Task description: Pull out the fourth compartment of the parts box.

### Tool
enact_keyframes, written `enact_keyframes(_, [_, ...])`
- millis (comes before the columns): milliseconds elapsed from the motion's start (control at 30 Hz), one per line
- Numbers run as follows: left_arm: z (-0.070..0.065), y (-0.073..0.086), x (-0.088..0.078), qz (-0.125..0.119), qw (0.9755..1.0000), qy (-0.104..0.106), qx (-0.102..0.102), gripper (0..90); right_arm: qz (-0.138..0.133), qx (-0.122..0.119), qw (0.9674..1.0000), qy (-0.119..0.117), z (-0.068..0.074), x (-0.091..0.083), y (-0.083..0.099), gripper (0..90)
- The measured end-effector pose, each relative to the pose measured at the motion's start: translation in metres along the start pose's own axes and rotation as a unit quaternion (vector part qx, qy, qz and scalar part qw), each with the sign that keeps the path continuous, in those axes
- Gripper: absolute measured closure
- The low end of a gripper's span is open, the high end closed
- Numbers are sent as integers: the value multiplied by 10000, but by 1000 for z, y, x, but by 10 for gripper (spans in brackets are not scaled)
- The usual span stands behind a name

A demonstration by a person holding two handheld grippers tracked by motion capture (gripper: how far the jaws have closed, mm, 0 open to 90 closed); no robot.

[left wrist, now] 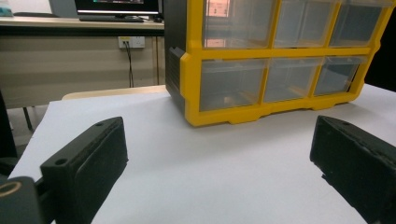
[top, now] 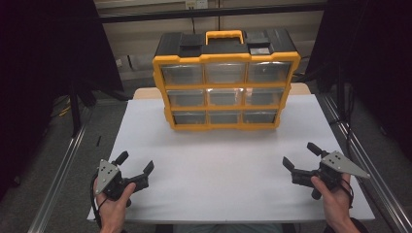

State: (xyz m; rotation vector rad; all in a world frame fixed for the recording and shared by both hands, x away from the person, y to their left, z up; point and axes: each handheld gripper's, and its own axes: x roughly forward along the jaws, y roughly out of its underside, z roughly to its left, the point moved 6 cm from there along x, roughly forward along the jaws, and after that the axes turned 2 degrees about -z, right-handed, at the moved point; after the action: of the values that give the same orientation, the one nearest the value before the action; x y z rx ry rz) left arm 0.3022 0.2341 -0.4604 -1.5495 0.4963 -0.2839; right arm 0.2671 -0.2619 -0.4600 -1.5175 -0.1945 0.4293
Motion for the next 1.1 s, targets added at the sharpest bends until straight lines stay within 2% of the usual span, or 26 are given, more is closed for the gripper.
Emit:
enact_keyframes(133, [0, -1, 1, -20, 10000, -28, -50, 40, 8, 10, 10000, -14, 0, -1, 0, 9])
enact_keyframes(233, [2, 0, 3, 32, 9999, -86, 59, 41, 16, 49, 10000, -24, -1, 0, 1, 10])
enact_keyframes(267, [2, 0, 4, 61, 9998, -187, 87, 42, 44, 48, 10000, -18, -1, 0, 1, 11])
enact_keyframes(333, [2, 0, 6, 58, 9999, -72, 44, 42, 40, 76, 10000, 0, -1, 1, 2, 11])
enact_keyframes(433, [2, 0, 8, 127, 9998, -116, 108, 40, 63, 46, 9999, -69, 0, 1, 3, 10])
enact_keyframes(467, [1, 0, 10, 107, 9999, -27, 106, 39, 62, 53, 9999, -58, 0, 1, 3, 10])
enact_keyframes(567, [-2, -1, 11, 102, 9998, 10, 152, 32, 68, 64, 9999, -72, 1, 1, 3, 11])
enact_keyframes(633, [-4, -2, 11, 148, 9995, 37, 292, 31, 76, 48, 9999, -92, 3, 1, 2, 9])
enact_keyframes(667, [-5, -2, 11, 123, 9995, 45, 302, 32, 83, 20, 9999, -80, 3, 1, 2, 8])
enact_keyframes(700, [-6, -3, 12, 107, 9994, 141, 297, 39, 76, -15, 9999, -87, 4, 1, 1, 8])
enact_keyframes(733, [-6, -3, 12, 148, 9990, 139, 399, 41, 92, -60, 9999, -124, 6, 1, 2, 8])
enact_keyframes(800, [-7, -6, 14, 84, 9992, 65, 385, 37, 87, -117, 9998, -144, 8, 2, 2, 8])
enact_keyframes(900, [-6, -10, 21, 8, 9992, 123, 385, 32, 105, -49, 9999, -117, 8, 1, 2, 6])
enact_keyframes(1100, [-11, -12, 35, 120, 9985, 268, 466, 40, 157, 7, 9998, -130, 7, 4, 3, 8])
